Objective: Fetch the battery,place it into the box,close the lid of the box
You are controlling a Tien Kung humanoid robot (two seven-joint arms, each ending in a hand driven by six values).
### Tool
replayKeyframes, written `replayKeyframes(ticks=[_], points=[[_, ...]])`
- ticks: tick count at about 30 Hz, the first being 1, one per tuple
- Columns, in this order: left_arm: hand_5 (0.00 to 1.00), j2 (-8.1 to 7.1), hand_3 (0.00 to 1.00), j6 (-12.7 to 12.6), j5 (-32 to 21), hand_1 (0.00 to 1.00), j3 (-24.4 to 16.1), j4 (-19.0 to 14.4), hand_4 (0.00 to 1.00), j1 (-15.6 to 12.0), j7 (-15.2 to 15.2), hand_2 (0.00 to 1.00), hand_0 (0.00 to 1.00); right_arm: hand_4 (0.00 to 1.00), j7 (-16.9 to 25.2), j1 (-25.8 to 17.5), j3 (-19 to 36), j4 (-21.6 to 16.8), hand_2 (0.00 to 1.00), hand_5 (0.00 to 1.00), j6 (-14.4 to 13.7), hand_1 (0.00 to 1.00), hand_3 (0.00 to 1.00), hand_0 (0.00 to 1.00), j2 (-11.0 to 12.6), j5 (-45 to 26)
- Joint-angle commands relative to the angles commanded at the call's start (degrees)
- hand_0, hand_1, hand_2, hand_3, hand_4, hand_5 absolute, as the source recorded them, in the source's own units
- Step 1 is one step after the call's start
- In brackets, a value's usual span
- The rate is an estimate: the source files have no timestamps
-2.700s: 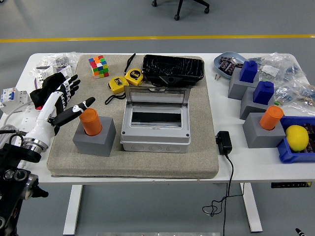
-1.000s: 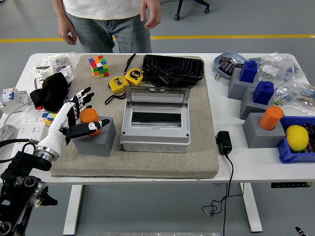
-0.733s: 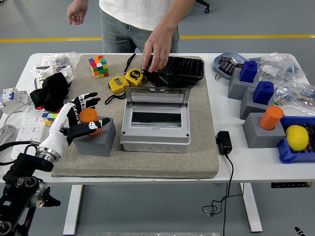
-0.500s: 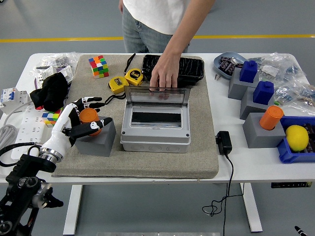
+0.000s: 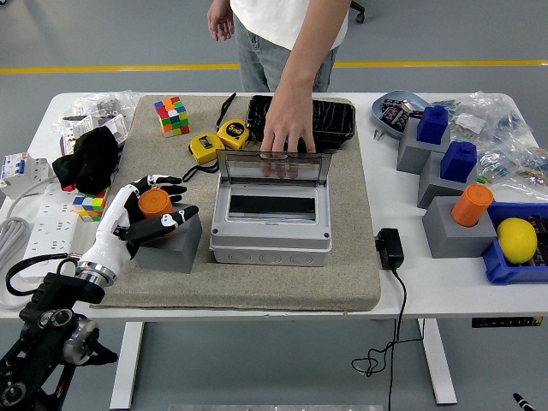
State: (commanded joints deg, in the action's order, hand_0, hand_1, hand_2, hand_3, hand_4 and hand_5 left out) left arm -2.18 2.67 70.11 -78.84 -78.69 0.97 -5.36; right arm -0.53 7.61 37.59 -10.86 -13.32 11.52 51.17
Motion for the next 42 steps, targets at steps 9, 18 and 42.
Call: replayKeyframes(ticks=[9, 18, 42], points=[[0.030, -0.11, 0.361, -0.4, -0.1, 0.565, 0.5, 0.5, 0.998, 0.0, -0.2, 0.388, 0.523, 0.998, 0.0, -0.1, -0.2, 0.0, 0.760, 0.998, 0.0, 0.840, 0.810, 0.984, 0.1, -0.1], [0.020, -0.01, 0.285, -1.5, -0.5, 0.454, 1.6, 0.9, 0.998, 0.5, -0.3, 0.331, 0.430, 0.998, 0.0, 0.1, 0.2, 0.0, 0.760, 0.998, 0.1, 0.840, 0.810, 0.982, 0.1, -0.1], [0.002, 0.02, 0.068, -10.9, 0.1, 0.020, 3.1, -0.2, 0.998, 1.5, -2.9, 0.072, 0.085, 0.998, -0.1, 0.4, 0.3, 0.1, 0.760, 0.998, 0.1, 0.840, 0.808, 0.972, 0.0, -0.1]])
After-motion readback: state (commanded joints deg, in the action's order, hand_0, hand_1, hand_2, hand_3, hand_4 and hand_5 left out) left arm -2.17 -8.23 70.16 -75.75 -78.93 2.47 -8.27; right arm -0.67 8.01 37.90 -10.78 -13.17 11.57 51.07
